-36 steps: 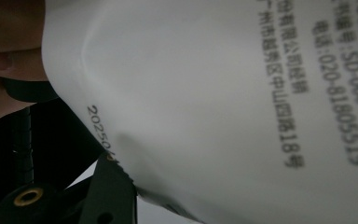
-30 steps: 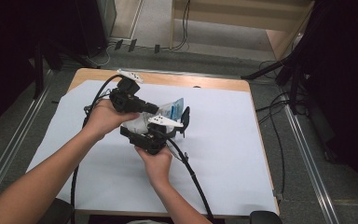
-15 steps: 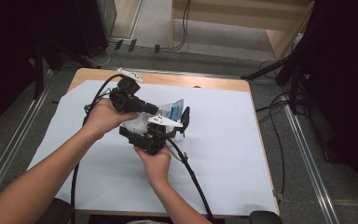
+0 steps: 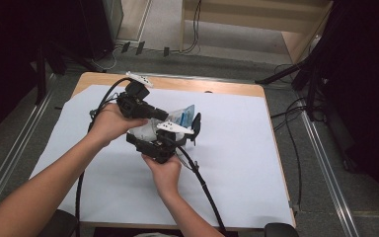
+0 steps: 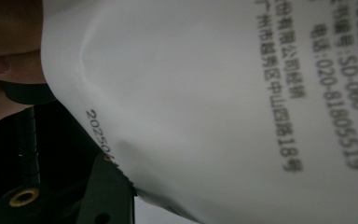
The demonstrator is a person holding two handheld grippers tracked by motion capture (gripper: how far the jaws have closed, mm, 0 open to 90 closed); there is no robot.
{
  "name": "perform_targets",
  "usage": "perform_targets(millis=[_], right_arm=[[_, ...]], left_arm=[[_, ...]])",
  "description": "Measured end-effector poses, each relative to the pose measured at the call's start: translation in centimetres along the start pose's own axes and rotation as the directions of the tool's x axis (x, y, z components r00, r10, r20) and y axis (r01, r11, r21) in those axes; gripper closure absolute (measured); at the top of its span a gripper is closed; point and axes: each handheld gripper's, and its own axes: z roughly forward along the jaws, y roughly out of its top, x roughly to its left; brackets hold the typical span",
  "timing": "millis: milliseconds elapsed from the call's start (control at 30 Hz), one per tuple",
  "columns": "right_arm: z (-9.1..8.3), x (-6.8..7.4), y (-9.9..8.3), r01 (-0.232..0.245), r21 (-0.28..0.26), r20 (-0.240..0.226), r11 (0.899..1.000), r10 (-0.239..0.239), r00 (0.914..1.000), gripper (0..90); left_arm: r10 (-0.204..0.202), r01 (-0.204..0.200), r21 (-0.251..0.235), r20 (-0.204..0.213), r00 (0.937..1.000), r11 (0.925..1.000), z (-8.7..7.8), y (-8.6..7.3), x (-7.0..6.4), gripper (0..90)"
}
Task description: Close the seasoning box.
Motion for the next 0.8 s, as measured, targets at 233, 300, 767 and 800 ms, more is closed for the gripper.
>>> perform_targets(millis=[233, 300, 767, 800], right_arm=[[0.05, -0.1, -0.1, 0.003, 0.006, 0.003, 1.0, -0.003, 1.0, 55.9], [0.05, -0.12, -0.08, 0.003, 0.006, 0.002, 1.0, -0.003, 1.0, 56.0], [-0.09, -0.11, 0.02, 0.034, 0.023, -0.002, 0.999, -0.034, 0.9994, 57.9], [-0.1, -0.11, 0.04, 0.027, 0.019, -0.006, 0.999, -0.027, 0.9996, 58.2]], left_arm=[[0.0, 0.0, 0.006, -0.006, 1.0, 1.0, 0.13, -0.04, 0.04, 90.0], [-0.001, 0.001, 0.004, -0.005, 1.0, 1.0, 0.12, -0.03, 0.06, 90.0], [-0.005, 0.005, -0.009, 0.003, 1.0, 0.9999, 0.16, -0.05, 0.14, 90.0], [-0.006, 0.006, -0.011, 0.003, 1.0, 0.9999, 0.16, -0.04, 0.13, 90.0]])
